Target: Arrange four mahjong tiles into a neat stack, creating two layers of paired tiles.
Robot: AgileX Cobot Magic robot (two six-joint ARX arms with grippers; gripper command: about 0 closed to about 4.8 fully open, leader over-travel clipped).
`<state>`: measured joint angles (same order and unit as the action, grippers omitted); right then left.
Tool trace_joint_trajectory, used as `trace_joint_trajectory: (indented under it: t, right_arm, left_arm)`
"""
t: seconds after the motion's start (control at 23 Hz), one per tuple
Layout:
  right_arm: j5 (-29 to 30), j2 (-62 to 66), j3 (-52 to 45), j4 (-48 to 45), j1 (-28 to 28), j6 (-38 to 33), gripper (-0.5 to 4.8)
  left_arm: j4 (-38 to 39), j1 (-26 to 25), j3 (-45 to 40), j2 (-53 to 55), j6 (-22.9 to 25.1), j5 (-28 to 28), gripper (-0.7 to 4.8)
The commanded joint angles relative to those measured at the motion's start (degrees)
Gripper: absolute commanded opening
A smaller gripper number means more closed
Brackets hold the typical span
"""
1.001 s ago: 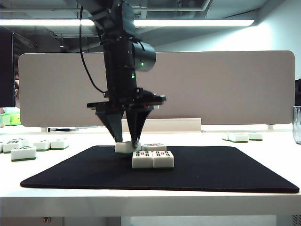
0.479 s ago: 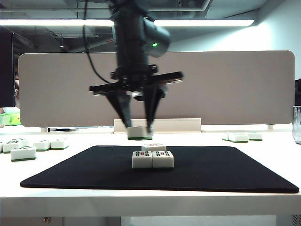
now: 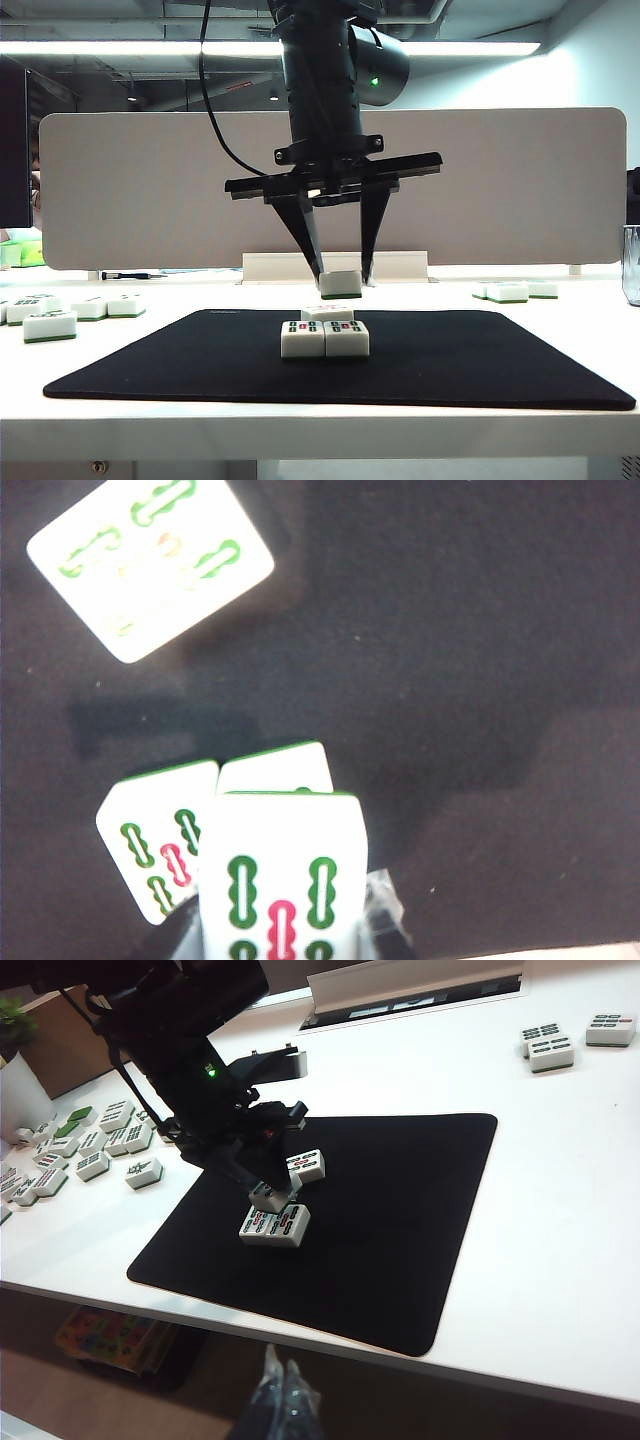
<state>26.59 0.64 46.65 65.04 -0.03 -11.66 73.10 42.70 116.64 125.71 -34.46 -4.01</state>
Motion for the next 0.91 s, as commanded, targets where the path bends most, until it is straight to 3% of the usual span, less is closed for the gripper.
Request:
trace_joint_trajectory:
  t: [0.04, 0.52, 0.91]
  right_arm:
    - [-0.13, -0.68, 0.15, -0.61, 0.02, 0.15, -0.01]
    - [-0.11, -0.68, 0.15, -0.59, 0.02, 0.13, -0.01]
    - [-0.11, -0.68, 0.15, -0.59, 0.04, 0.15, -0.01]
  left_arm:
    - [0.66, 0.24, 0.17, -0.31, -2.54, 0.31, 1.78]
    - [-0.59, 1.01, -1.51, 0.28, -7.93, 0.35, 1.78]
    - [0.07, 1.07, -1.51, 1.09, -9.09, 1.16, 1.78]
